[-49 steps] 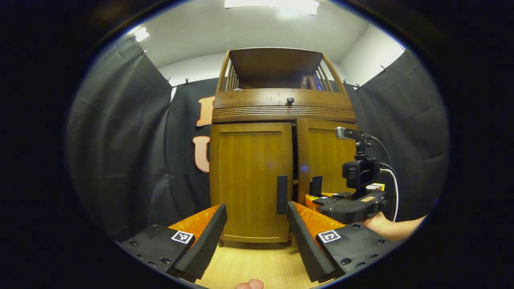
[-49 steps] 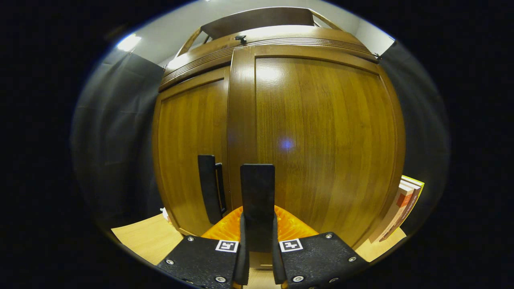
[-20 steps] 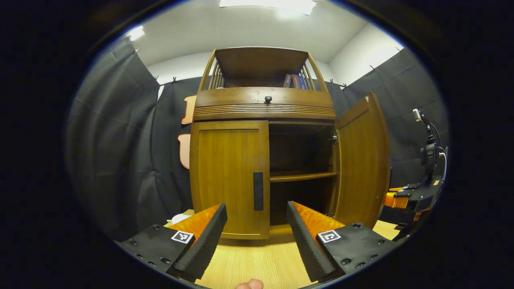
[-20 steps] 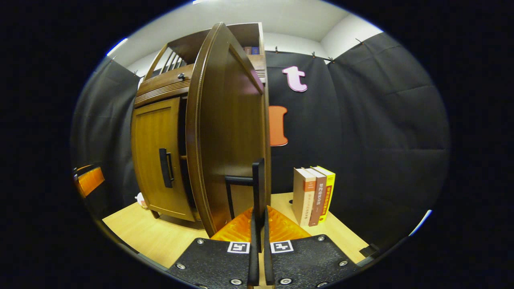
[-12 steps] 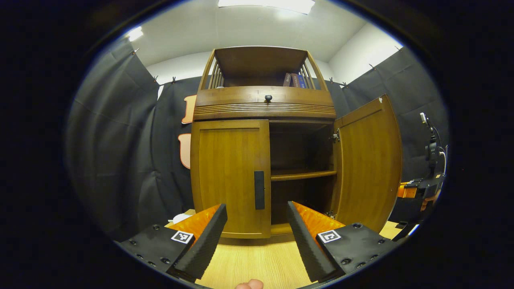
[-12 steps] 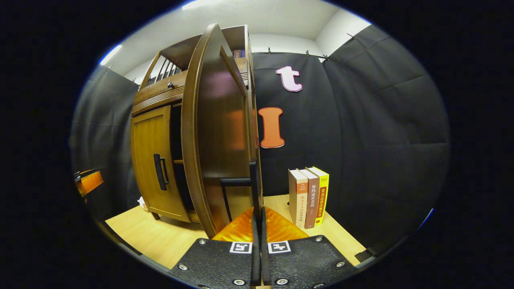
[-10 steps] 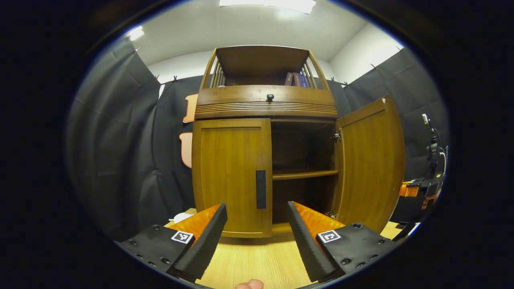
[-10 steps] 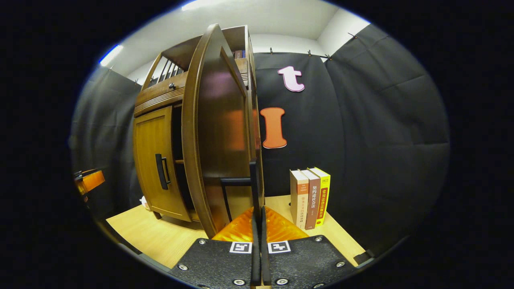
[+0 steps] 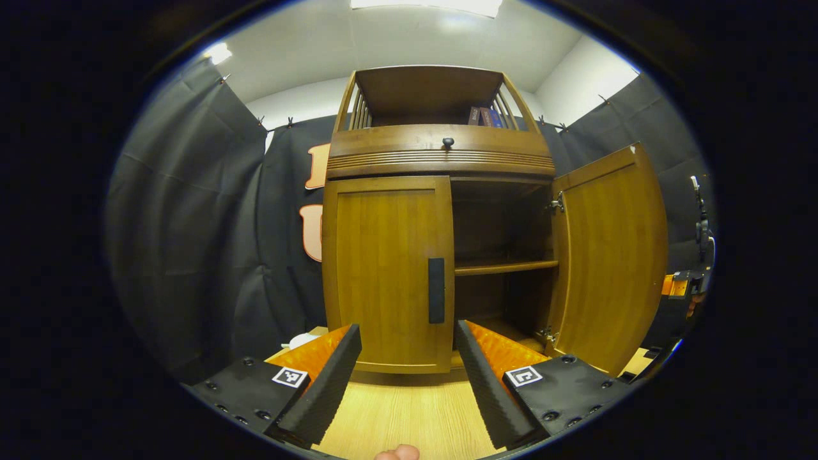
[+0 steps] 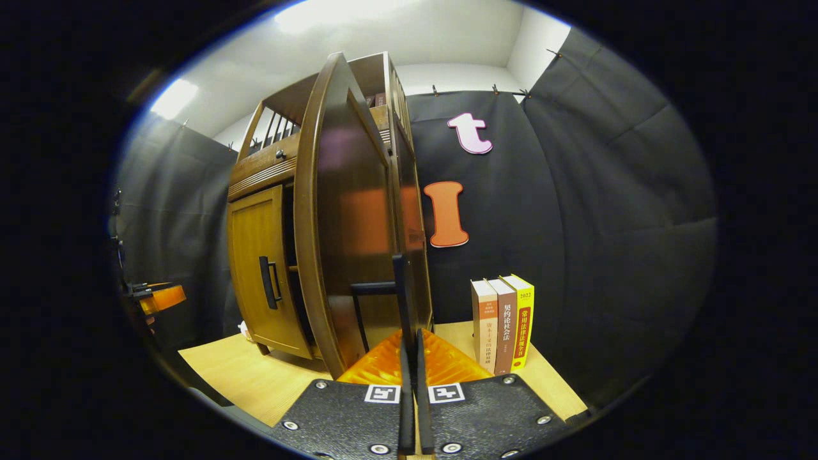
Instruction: Open the right door of the double-door shoe cabinet with the right hand, and open the left door with the left hand.
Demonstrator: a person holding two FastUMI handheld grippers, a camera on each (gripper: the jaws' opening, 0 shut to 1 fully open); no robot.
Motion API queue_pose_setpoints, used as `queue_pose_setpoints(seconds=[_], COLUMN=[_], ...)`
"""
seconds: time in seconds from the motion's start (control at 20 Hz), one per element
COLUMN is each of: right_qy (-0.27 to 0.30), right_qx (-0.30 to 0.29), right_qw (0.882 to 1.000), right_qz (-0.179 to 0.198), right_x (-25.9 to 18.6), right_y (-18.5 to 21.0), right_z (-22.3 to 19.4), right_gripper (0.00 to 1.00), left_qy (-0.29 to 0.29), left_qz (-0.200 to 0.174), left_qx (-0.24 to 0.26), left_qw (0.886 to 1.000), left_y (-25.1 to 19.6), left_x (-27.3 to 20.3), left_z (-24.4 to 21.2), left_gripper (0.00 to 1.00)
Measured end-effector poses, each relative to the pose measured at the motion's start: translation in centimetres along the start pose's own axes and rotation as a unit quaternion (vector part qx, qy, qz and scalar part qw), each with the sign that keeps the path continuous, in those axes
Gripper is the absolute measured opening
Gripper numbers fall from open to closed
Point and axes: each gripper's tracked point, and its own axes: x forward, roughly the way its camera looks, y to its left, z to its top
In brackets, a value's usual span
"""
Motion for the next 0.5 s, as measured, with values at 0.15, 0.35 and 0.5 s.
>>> queue_pose_setpoints(seconds=[0.15, 0.35, 0.5], right_qy=[0.008, 0.010, 0.011], right_qx=[-0.006, 0.014, 0.027], right_qw=[1.000, 1.000, 0.998], right_qz=[-0.006, -0.026, -0.048], right_x=[0.0, -2.0, -4.6], right_y=[0.1, -1.5, -2.6], right_z=[-0.2, -0.2, -0.1], right_gripper=[0.02, 0.12, 0.30], left_qy=[0.009, 0.009, 0.007], left_qz=[0.000, 0.001, -0.014], left_qx=[-0.010, -0.014, -0.008], left_qw=[1.000, 1.000, 1.000], left_y=[0.3, 0.5, 0.0], left_x=[0.9, 1.6, 3.4], left_z=[-0.5, -0.5, -0.5], left_gripper=[0.94, 0.94, 0.96])
